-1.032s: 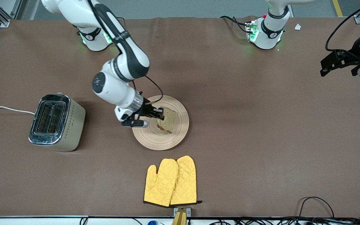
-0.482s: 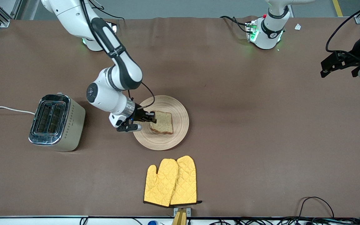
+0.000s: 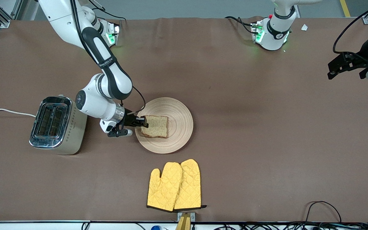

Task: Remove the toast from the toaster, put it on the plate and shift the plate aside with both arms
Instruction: 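Lower the bread onto the plate and open the right gripper, then withdraw the right gripper while the left gripper reaches the plate rim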

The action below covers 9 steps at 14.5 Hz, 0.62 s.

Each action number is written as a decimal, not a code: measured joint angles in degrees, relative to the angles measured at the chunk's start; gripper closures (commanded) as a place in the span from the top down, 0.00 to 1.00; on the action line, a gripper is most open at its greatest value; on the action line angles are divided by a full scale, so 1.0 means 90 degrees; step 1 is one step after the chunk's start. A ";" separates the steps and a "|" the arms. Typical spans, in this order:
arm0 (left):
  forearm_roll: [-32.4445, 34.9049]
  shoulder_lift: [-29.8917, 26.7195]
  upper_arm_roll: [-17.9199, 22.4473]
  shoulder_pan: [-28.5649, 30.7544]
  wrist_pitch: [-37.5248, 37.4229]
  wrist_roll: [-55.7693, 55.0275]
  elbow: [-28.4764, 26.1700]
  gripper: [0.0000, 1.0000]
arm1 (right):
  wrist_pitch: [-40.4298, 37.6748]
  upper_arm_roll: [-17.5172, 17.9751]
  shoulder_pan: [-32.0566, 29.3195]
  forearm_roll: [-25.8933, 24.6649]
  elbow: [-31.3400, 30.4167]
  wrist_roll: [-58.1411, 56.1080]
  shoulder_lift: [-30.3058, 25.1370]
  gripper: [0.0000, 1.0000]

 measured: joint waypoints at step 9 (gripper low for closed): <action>0.0000 0.0067 -0.0003 -0.0029 0.0000 0.0000 0.0001 1.00 | -0.0510 -0.0110 -0.0481 -0.0074 -0.0242 -0.0516 -0.0519 1.00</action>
